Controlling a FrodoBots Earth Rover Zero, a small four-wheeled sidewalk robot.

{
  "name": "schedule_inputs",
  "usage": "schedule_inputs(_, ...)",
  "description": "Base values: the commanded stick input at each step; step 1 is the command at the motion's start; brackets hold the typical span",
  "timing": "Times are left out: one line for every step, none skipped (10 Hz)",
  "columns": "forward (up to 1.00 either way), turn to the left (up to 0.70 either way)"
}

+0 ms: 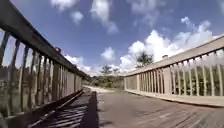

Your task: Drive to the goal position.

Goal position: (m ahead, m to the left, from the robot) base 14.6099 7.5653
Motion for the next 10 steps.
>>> schedule_inputs(0.7,0.0)
schedule_inputs(0.7,0.0)
schedule_inputs(0.7,0.0)
schedule_inputs(0.7,0.0)
schedule_inputs(0.7,0.0)
schedule_inputs(0.7,0.0)
schedule_inputs(0.7,0.16)
schedule_inputs(0.7,0.3)
schedule_inputs(0.7,0.35)
schedule_inputs(0.7,0.35)
